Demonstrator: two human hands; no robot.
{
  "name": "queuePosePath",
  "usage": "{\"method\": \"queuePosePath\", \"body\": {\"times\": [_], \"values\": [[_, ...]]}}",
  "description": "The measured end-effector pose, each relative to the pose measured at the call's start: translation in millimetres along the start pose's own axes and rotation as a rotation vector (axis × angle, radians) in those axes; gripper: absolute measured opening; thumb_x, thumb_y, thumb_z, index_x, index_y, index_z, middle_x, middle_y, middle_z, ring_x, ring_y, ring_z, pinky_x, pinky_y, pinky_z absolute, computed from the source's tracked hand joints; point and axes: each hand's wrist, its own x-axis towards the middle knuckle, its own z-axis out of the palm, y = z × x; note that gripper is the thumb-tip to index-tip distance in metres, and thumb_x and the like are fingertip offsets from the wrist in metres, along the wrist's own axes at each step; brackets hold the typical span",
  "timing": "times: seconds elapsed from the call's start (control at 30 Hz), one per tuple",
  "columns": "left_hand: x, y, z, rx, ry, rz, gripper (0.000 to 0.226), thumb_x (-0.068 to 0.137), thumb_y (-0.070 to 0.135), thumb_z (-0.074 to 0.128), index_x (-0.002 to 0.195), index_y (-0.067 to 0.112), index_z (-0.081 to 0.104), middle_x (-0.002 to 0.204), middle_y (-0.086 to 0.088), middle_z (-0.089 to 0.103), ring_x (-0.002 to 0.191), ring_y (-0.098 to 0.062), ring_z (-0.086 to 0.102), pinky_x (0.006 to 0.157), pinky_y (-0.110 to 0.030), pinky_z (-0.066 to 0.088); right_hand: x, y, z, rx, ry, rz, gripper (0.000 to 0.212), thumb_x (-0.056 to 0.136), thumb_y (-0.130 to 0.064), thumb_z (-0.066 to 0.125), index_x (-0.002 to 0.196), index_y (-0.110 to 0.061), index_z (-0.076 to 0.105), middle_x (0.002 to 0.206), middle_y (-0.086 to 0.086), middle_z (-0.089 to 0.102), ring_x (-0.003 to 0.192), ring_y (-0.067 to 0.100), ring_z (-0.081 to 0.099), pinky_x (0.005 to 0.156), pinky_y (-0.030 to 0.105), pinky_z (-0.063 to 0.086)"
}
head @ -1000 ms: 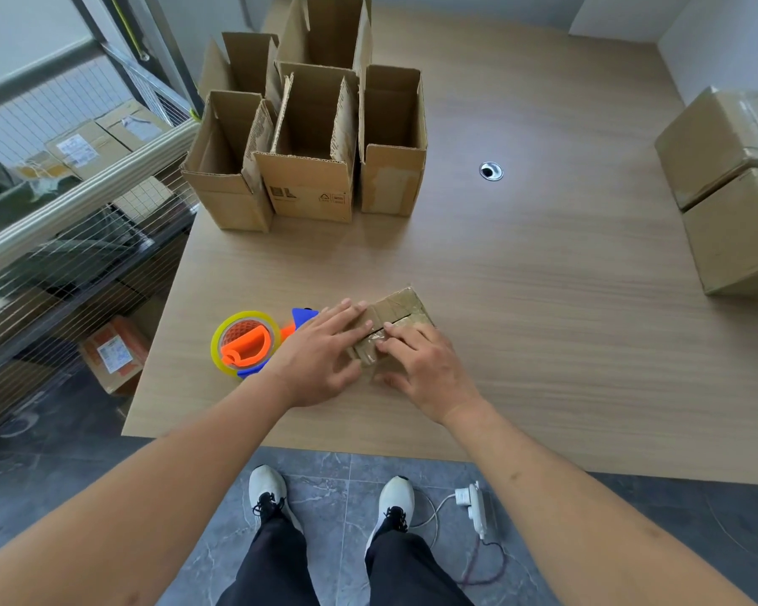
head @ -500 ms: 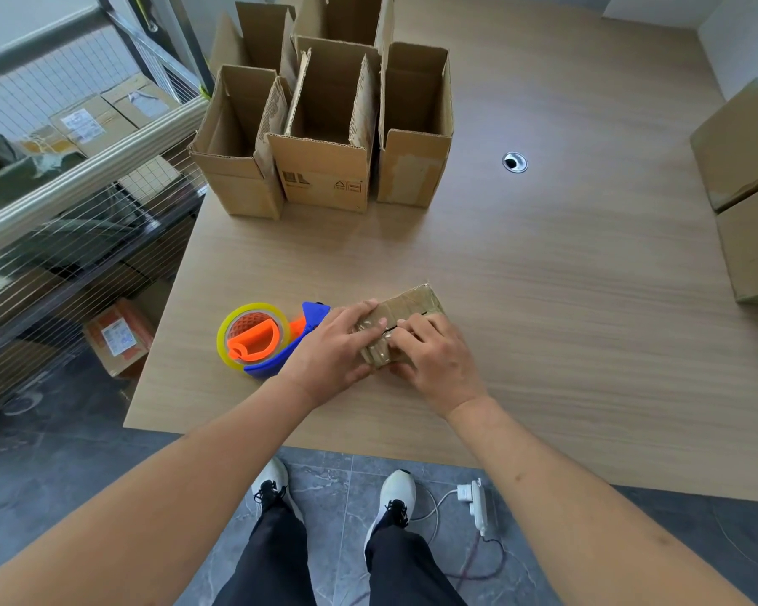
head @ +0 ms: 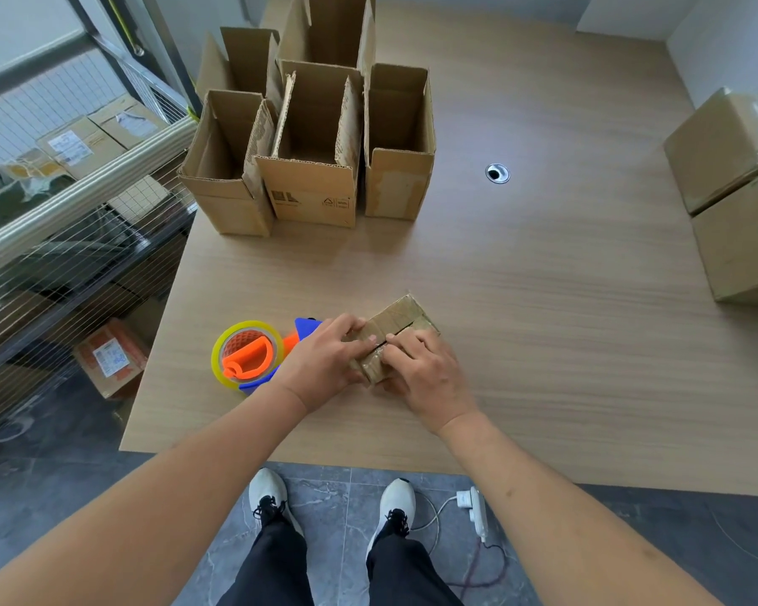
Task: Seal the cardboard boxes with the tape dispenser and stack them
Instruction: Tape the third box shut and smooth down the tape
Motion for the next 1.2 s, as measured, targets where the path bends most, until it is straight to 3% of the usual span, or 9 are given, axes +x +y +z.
{"method": "queuePosePath", "body": {"times": [0.17, 0.27, 0.33, 0.57, 0.7, 0.8, 0.9, 1.0, 1.2], "values": [[-1.9, 6.6, -19.4, 0.182, -0.048, 0.058, 0.064, 0.074, 0.063, 0.067, 0.122, 0.022, 0.071, 0.144, -0.013, 0.052, 0.128, -0.036, 0.051, 0.097, -0.047, 0.049, 6.2, 9.4, -20.1, 0.019, -0.158, 0.008, 0.042, 0.073, -0.047, 0.08, 0.108, -0.031, 0.064, 0.143, -0.004, 0.055, 0.13, 0.029, 0.047, 0.1, 0.043, 0.038], [0.5, 15.4, -25.9, 0.257, -0.029, 0.026, 0.065, 0.067, 0.071, 0.073, 0.112, 0.024, 0.074, 0.137, -0.01, 0.053, 0.123, -0.033, 0.05, 0.094, -0.045, 0.048, 6.7, 13.1, -22.5, 0.069, -0.328, 0.147, 0.069, 0.08, -0.048, 0.076, 0.142, -0.033, 0.05, 0.167, 0.0, 0.025, 0.154, 0.028, 0.017, 0.123, 0.046, 0.02], [2.7, 19.9, -24.8, 0.285, -0.021, 0.013, 0.056, 0.068, 0.061, 0.081, 0.107, 0.023, 0.075, 0.128, -0.008, 0.055, 0.115, -0.031, 0.052, 0.091, -0.045, 0.05, 4.9, 10.6, -19.9, 0.089, -0.346, 0.191, 0.078, 0.081, -0.034, 0.077, 0.151, -0.025, 0.044, 0.166, 0.005, 0.025, 0.154, 0.032, 0.021, 0.123, 0.047, 0.026], [11.5, 18.3, -24.1, 0.184, 0.005, -0.11, 0.048, 0.062, -0.005, 0.068, 0.104, 0.016, 0.075, 0.112, -0.011, 0.058, 0.09, -0.035, 0.056, 0.077, -0.045, 0.055, -12.9, -1.1, -35.7, 0.218, -0.228, 0.212, 0.049, 0.088, -0.043, 0.059, 0.13, -0.017, 0.064, 0.121, 0.006, 0.051, 0.105, 0.024, 0.057, 0.085, 0.039, 0.057], [14.7, 23.9, -19.0, 0.102, -0.028, -0.088, 0.042, 0.082, 0.022, 0.073, 0.124, 0.016, 0.072, 0.135, -0.013, 0.057, 0.12, -0.038, 0.055, 0.105, -0.05, 0.048, -19.4, 7.8, -34.9, 0.248, -0.205, 0.111, 0.035, 0.094, -0.034, 0.059, 0.123, -0.019, 0.07, 0.109, 0.0, 0.056, 0.092, 0.023, 0.059, 0.076, 0.04, 0.056], [12.4, 23.7, -13.4, 0.129, -0.177, -0.065, 0.064, 0.094, 0.05, 0.059, 0.151, 0.022, 0.049, 0.168, -0.009, 0.022, 0.156, -0.03, 0.015, 0.127, -0.044, 0.01, -14.9, 15.9, -33.6, 0.107, -0.133, 0.056, 0.025, 0.086, -0.032, 0.075, 0.111, -0.029, 0.075, 0.126, -0.001, 0.059, 0.109, 0.024, 0.055, 0.093, 0.039, 0.05], [9.2, 18.5, -10.2, 0.125, -0.199, -0.034, 0.072, 0.094, 0.058, 0.058, 0.156, 0.026, 0.038, 0.171, -0.003, 0.003, 0.158, -0.024, -0.004, 0.128, -0.044, 0.005, -6.9, 12.7, -34.8, 0.158, -0.152, 0.118, 0.023, 0.078, -0.024, 0.084, 0.098, -0.027, 0.074, 0.13, -0.002, 0.059, 0.113, 0.021, 0.053, 0.086, 0.039, 0.055], [4.0, 15.7, -8.3, 0.068, -0.155, 0.068, 0.057, 0.089, 0.055, 0.069, 0.139, 0.029, 0.061, 0.169, -0.003, 0.021, 0.157, -0.028, 0.013, 0.126, -0.05, 0.017, -1.1, 12.6, -30.5, 0.168, -0.181, 0.124, 0.017, 0.079, -0.02, 0.084, 0.09, -0.021, 0.072, 0.124, -0.002, 0.06, 0.109, 0.022, 0.055, 0.072, 0.044, 0.058], [12.5, 2.3, -12.6, 0.061, -0.187, 0.104, 0.058, 0.072, 0.046, 0.088, 0.126, 0.034, 0.071, 0.15, 0.0, 0.053, 0.144, -0.029, 0.042, 0.122, -0.052, 0.023, -1.3, 20.5, -21.8, 0.237, -0.153, 0.114, 0.015, 0.079, -0.017, 0.085, 0.087, -0.022, 0.074, 0.121, -0.002, 0.06, 0.108, 0.023, 0.056, 0.073, 0.044, 0.058]]}}
